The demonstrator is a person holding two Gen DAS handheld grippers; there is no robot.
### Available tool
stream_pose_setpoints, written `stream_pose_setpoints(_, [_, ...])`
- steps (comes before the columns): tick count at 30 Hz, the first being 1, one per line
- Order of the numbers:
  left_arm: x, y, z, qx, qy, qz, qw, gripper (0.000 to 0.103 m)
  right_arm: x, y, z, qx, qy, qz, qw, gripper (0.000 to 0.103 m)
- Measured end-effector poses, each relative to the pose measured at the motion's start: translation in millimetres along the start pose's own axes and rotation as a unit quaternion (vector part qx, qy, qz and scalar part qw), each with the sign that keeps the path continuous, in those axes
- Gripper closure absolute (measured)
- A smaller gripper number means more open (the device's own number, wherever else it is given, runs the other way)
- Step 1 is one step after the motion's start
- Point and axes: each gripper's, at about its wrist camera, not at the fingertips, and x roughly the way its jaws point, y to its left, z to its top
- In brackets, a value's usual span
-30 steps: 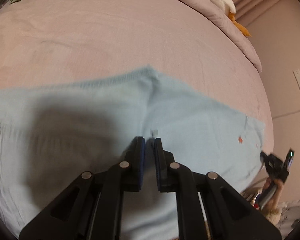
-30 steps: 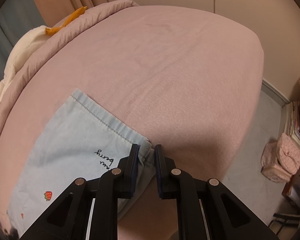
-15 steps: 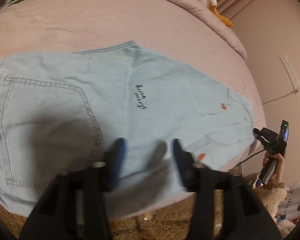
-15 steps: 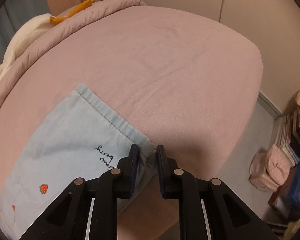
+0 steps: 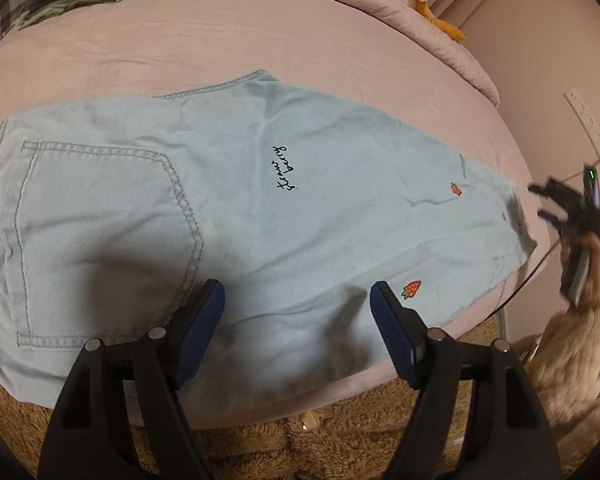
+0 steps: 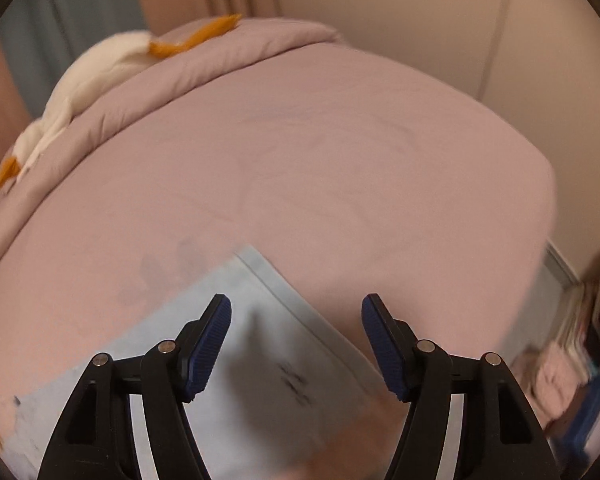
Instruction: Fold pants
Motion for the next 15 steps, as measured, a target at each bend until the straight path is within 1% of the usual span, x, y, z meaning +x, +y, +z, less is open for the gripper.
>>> stream_pose_setpoints(4, [2, 3, 1, -0.011, 0.001, 0.003, 0.9999, 0.03, 31, 14, 16, -0.002, 0.019, 0.013, 1.0, 0.036])
stream_pose_setpoints(5, [2, 3, 1, -0.012, 0.002, 0.003, 0.9999, 0.03, 36, 17, 17, 0.0, 0.022, 0.015, 1.0, 0.037])
stream_pose_setpoints(7, [3, 3, 2, -0.012, 0.004, 0.004, 0.9999, 0.03, 48, 24, 19, 0.001, 0.034, 0.023, 0.999, 0.051])
stream_pose_setpoints(8, [3, 4, 2, -0.012, 0.004, 0.005, 0.9999, 0.03, 55, 27, 19, 0.002, 0.045, 0.024, 0.999, 0.072])
stream_pose_setpoints(9, [3, 4, 2, -0.012, 0.005, 0.006, 0.9999, 0.03, 58, 30, 18, 0.006, 0.052, 0.016, 0.998, 0.077])
stream_pose_setpoints(10, [2, 4, 0, -0.012, 0.005, 0.006, 0.9999, 0.03, 59, 31, 20, 0.009, 0.05, 0.017, 0.999, 0.078])
stream_pose_setpoints(11, [2, 5, 1, -0.012, 0.005, 0.006, 0.9999, 0.03, 56, 31, 20, 0.01, 0.037, 0.018, 0.999, 0.081])
stream_pose_setpoints(13, [2, 5, 1, -0.013, 0.006, 0.007, 0.9999, 0.03, 45, 31, 22, 0.016, 0.008, 0.022, 1.0, 0.083])
stream_pose_setpoints(15, [3, 5, 2, -0.013, 0.008, 0.008, 0.9999, 0.03, 44, 33, 24, 0.017, 0.003, 0.023, 1.0, 0.083])
